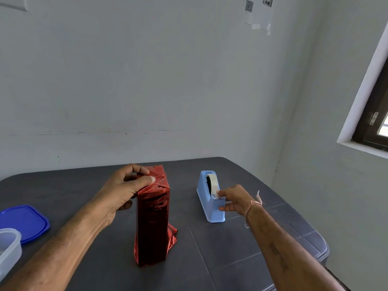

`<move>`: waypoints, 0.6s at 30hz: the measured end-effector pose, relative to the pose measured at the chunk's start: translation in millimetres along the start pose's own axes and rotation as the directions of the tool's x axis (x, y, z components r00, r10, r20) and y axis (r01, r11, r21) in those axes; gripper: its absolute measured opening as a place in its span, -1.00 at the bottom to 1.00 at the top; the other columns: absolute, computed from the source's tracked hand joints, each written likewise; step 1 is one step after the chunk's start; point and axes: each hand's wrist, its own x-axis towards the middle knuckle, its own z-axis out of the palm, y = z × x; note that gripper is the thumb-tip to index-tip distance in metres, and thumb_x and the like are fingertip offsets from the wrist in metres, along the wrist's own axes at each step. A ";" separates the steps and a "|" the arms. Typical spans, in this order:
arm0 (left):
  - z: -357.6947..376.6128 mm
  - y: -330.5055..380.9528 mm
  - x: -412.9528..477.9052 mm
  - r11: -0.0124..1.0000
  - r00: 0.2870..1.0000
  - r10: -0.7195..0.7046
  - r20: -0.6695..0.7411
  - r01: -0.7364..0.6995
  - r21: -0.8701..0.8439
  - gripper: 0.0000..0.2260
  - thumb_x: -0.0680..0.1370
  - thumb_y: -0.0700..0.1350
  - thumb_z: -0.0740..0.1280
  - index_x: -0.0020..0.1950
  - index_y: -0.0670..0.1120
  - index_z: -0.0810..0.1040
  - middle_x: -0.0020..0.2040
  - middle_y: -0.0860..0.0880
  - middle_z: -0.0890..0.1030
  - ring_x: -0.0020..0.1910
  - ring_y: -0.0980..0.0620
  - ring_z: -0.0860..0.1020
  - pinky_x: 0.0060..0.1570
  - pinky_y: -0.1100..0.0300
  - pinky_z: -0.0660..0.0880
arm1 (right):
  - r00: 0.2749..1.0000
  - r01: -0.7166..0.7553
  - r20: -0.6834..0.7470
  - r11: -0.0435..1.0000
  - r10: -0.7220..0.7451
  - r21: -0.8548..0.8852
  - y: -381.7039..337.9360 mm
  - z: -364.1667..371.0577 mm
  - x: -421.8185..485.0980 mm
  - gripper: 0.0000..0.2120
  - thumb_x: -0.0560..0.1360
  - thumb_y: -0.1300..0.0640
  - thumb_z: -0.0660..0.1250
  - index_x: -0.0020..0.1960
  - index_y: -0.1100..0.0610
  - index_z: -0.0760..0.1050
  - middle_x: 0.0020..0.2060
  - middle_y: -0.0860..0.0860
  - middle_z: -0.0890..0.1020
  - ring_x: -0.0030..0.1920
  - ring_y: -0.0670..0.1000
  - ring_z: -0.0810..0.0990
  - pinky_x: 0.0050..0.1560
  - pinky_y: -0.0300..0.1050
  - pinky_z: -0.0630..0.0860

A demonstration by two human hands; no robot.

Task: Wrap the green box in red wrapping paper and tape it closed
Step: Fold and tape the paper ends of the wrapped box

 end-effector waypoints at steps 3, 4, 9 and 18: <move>0.1 -0.6 -0.1 1.000 1.000 -0.001 0.001 0.001 -0.005 -0.84 0.49 -0.02 0.54 0.03 0.04 0.65 0.08 0.01 0.62 -0.13 0.04 0.51 -0.30 0.20 0.39 | 1.000 -0.019 0.000 1.000 0.019 0.019 -2.1 2.7 -2.8 -0.65 0.54 0.26 0.45 0.25 0.39 0.48 0.16 0.25 0.51 0.05 0.29 0.64 -0.21 0.22 0.69; 0.4 -0.3 -0.4 1.000 1.000 -0.003 0.001 0.003 -0.008 -0.84 0.49 -0.02 0.54 0.03 0.04 0.65 0.07 0.02 0.61 -0.12 0.04 0.51 -0.30 0.20 0.39 | 1.000 -0.019 0.000 0.999 0.019 0.033 -2.9 3.4 -3.9 -0.65 0.55 0.25 0.44 0.26 0.39 0.48 0.16 0.24 0.50 0.04 0.29 0.65 -0.24 0.22 0.68; 1.2 -0.3 -1.4 1.000 1.000 0.000 -0.001 0.000 -0.011 -0.82 0.50 -0.03 0.53 0.06 0.02 0.65 0.06 0.03 0.59 -0.14 0.07 0.51 -0.33 0.22 0.40 | 1.000 -0.011 0.008 0.988 0.010 0.156 0.6 4.4 -7.2 -0.65 0.55 0.24 0.42 0.28 0.33 0.47 0.16 0.22 0.52 -0.02 0.28 0.65 -0.28 0.21 0.69; 1.4 -0.5 -2.2 1.000 1.000 0.004 -0.009 -0.004 -0.011 -0.81 0.50 -0.03 0.53 0.08 0.01 0.65 0.06 0.04 0.59 -0.12 0.08 0.51 -0.34 0.21 0.42 | 0.998 0.049 -0.038 0.956 -0.039 0.289 18.9 9.2 -13.4 -0.70 0.52 0.20 0.45 0.17 0.34 0.54 0.01 0.18 0.58 -0.03 0.20 0.68 -0.15 0.19 0.70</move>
